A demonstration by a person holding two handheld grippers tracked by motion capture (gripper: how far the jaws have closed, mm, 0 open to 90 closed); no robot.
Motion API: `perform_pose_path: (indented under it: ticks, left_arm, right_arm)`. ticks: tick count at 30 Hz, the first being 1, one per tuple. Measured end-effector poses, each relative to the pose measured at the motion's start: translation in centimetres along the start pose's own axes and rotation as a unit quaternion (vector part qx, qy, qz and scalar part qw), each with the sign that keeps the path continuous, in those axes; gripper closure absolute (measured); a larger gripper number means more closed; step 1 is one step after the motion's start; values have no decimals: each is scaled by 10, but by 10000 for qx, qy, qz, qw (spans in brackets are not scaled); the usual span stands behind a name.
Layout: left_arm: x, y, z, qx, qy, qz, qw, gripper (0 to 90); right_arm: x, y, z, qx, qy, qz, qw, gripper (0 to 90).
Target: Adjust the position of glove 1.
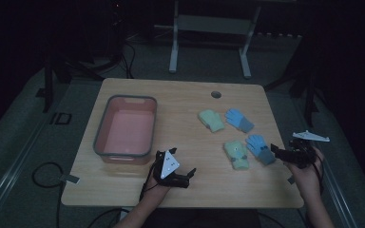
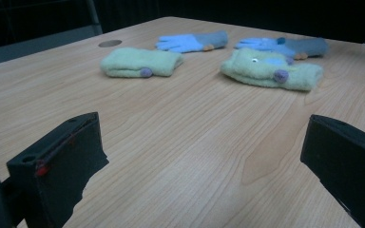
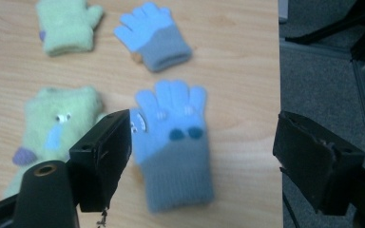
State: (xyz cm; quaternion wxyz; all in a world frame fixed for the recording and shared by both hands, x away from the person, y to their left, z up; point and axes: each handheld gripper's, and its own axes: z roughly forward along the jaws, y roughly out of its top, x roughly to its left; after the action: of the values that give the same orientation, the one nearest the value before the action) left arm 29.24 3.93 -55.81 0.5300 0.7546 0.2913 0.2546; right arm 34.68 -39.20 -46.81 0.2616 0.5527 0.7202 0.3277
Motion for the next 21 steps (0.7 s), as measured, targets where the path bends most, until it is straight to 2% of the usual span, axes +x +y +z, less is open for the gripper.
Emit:
perform_pose_path:
  ticks: [7,10,17,21]
  left_arm:
    - [0,0,0,0,-3,8,10000,5]
    - [0,0,0,-2,-4,0,10000,5]
    - [0,0,0,1,-2,-3,10000,5]
    - [0,0,0,-1,-13,-5,10000,5]
  right_arm:
    - [12,19,4,-69,132,-253,9996,216]
    - [19,25,7,-60,327,-325,9989,230]
    - [36,40,18,-38,583,-588,9966,244]
    - [44,48,27,37,578,-777,9953,274]
